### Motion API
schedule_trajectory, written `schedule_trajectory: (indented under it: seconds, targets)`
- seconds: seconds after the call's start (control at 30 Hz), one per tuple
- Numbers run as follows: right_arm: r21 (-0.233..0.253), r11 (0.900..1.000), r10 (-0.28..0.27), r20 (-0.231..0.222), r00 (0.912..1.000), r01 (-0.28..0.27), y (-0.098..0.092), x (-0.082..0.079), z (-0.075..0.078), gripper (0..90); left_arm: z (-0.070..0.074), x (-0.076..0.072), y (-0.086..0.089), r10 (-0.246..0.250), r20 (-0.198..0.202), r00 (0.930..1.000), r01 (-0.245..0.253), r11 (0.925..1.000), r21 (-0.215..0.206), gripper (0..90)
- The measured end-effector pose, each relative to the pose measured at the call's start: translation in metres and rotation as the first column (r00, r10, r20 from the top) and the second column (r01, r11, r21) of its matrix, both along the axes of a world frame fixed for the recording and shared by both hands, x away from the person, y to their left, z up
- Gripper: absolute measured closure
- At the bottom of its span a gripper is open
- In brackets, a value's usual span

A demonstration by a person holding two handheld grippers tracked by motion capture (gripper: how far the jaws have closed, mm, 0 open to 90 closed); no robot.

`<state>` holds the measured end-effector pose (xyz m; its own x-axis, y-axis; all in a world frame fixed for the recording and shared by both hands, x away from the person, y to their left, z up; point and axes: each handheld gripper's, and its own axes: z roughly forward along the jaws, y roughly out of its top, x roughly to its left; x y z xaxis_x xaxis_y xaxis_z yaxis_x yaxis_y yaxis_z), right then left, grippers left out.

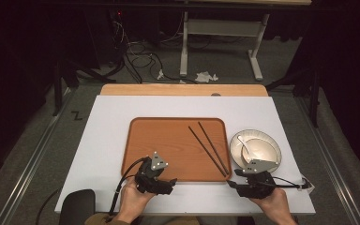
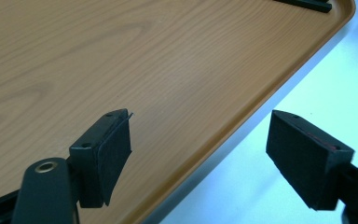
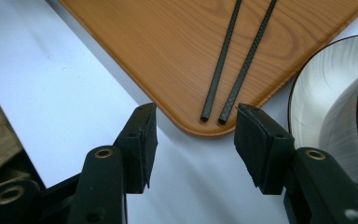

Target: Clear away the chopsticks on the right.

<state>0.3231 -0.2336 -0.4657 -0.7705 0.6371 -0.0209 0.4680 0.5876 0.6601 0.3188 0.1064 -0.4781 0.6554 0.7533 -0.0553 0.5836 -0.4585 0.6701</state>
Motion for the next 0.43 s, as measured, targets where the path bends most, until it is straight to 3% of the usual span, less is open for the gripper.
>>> schedule_trajectory:
  seconds: [0.43]
  targets:
    - [-0.004,1.0,0.005,0.001,1.0,-0.005,0.0011,0.0008,-0.0011,51.9,-0.0015,0.001,0.0009,0.001,-0.01,1.0,-0.001,1.0,-0.004,22.2]
